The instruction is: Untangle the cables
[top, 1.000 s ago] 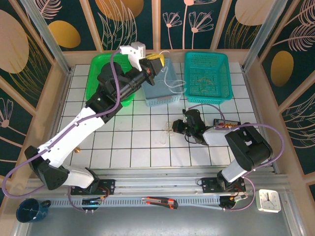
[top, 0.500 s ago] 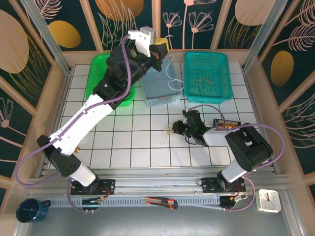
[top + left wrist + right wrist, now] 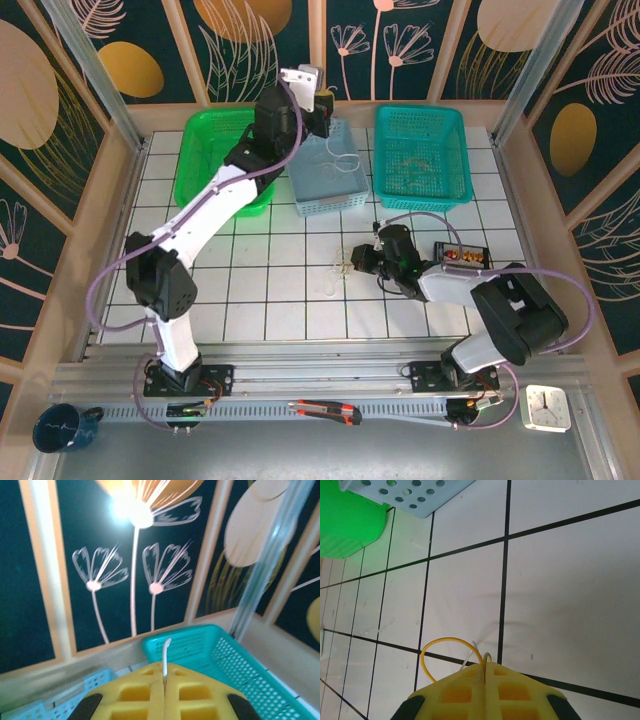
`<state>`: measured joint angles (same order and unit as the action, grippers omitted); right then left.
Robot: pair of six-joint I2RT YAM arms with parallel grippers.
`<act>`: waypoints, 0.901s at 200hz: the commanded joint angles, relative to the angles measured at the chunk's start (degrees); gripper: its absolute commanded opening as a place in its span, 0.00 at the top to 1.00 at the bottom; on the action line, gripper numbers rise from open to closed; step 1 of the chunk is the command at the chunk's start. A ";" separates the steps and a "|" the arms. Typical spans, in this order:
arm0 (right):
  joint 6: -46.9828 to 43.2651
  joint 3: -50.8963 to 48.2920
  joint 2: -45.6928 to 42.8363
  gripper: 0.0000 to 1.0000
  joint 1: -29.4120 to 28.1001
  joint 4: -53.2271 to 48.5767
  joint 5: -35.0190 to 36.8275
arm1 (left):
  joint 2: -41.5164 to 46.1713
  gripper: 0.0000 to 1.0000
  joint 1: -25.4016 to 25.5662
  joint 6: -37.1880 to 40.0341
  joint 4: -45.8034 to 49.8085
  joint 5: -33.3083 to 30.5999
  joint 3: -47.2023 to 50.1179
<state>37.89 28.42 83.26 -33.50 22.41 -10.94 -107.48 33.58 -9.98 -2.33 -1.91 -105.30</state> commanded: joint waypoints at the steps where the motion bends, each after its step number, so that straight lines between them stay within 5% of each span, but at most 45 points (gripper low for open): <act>1: 0.04 -0.59 -1.71 1.00 -0.58 -1.26 1.54 | -4.41 1.00 -1.13 -1.20 -0.69 -0.80 -3.94; 38: -0.22 -0.29 -2.21 1.00 -0.60 -1.86 1.63 | -12.16 1.00 -2.71 -1.69 -0.31 -1.89 -6.57; 56: -0.18 -0.23 -2.23 1.00 -0.69 -1.94 1.62 | -15.07 0.90 -3.47 -2.21 0.33 -2.49 -8.08; 86: -0.21 -0.17 -2.23 1.00 -0.65 -1.94 1.62 | -17.87 0.44 -4.64 -3.67 2.18 -2.42 -10.80; 132: -0.45 0.31 -2.46 1.00 -0.65 -2.36 1.71 | -16.67 0.02 -4.89 -3.91 4.55 0.87 -12.83; 180: -2.08 2.37 -3.79 1.00 -0.65 -5.01 2.48 | -8.02 0.01 -4.84 -4.63 4.39 10.45 -3.81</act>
<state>37.60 28.69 81.65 -33.54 19.38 -10.28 -122.76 28.60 -13.80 1.96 1.76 -114.04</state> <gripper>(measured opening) 0.048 0.988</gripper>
